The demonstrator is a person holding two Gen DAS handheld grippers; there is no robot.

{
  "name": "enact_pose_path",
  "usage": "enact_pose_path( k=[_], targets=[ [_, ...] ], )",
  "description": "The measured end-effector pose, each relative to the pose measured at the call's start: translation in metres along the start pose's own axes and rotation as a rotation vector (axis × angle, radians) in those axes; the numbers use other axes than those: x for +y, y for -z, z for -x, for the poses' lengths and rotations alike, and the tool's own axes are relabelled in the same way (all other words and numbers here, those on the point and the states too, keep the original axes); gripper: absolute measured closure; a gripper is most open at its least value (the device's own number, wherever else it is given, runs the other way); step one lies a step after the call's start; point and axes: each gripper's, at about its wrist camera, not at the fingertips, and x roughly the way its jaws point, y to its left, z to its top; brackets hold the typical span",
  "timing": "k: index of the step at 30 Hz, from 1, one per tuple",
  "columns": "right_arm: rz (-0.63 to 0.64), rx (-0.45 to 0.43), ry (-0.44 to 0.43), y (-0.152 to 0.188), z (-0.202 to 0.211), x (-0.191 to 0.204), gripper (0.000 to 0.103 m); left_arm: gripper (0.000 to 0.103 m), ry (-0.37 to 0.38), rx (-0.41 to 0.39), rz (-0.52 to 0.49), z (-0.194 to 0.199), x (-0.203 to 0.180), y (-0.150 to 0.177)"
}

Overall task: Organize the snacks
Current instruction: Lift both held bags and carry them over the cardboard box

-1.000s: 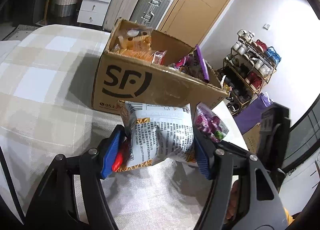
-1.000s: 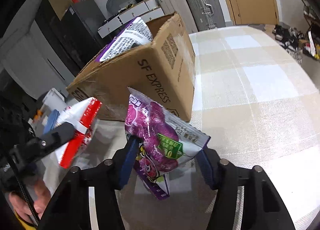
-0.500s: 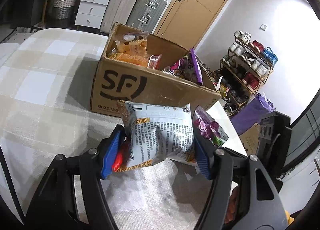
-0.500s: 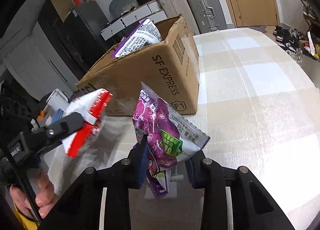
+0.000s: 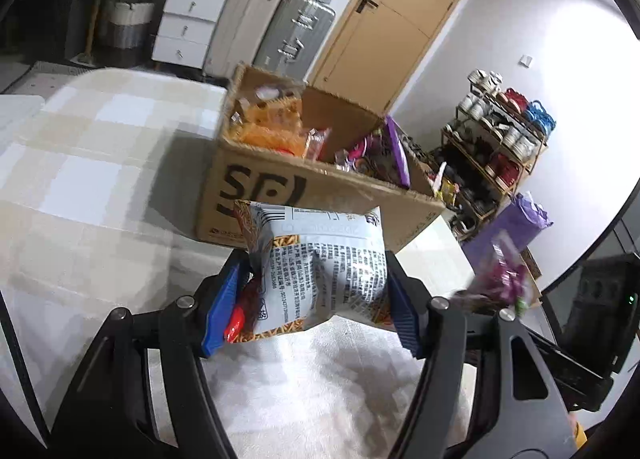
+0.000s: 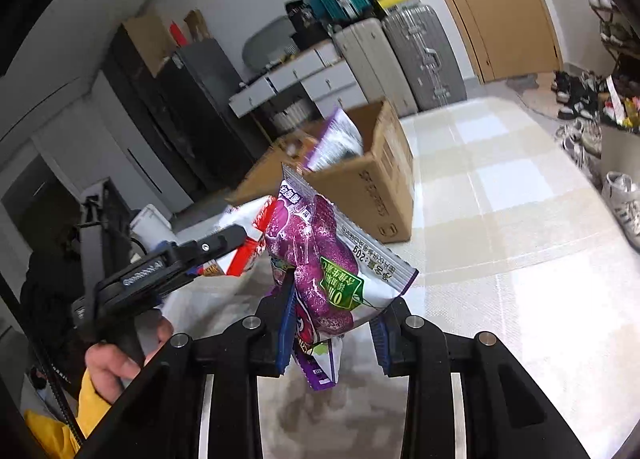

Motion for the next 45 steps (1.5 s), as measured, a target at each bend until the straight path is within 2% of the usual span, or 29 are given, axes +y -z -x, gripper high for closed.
enact_pose_path(
  k=[6, 10, 13, 17, 20, 25, 30, 35, 41, 45],
  targets=[
    [0.029, -0.056, -0.048, 0.004, 0.052, 0.027, 0.071, 0.040, -0.048, -0.060, -0.035, 0.070, -0.019, 0.008],
    [0.069, -0.080, -0.059, 0.012, 0.082, 0.045, 0.071, 0.040, -0.088, -0.042, -0.052, 0.109, -0.032, 0.024],
    [0.105, -0.087, -0.076, 0.020, 0.102, 0.061, 0.071, 0.039, -0.125, -0.063, -0.087, 0.144, -0.045, 0.038],
    [0.129, -0.096, -0.097, 0.035, 0.126, 0.077, 0.071, 0.039, -0.134, -0.079, -0.114, 0.191, -0.059, 0.055],
    [0.143, -0.106, -0.113, 0.045, 0.139, 0.089, 0.071, 0.039, -0.172, -0.117, -0.162, 0.223, -0.073, 0.068],
    [0.148, -0.085, -0.145, 0.063, 0.146, 0.101, 0.071, 0.039, -0.162, -0.143, -0.200, 0.261, -0.091, 0.085],
    [0.142, -0.063, -0.157, 0.069, 0.138, 0.103, 0.071, 0.039, -0.143, -0.137, -0.221, 0.285, -0.104, 0.100],
    [0.118, -0.055, -0.163, 0.065, 0.129, 0.095, 0.071, 0.039, -0.171, -0.139, -0.236, 0.290, -0.107, 0.107],
    [0.098, -0.035, -0.153, 0.054, 0.116, 0.085, 0.071, 0.039, -0.166, -0.115, -0.217, 0.281, -0.098, 0.102],
    [0.089, -0.059, -0.147, 0.034, 0.117, 0.076, 0.071, 0.039, -0.169, -0.098, -0.218, 0.258, -0.092, 0.084]
  ],
)
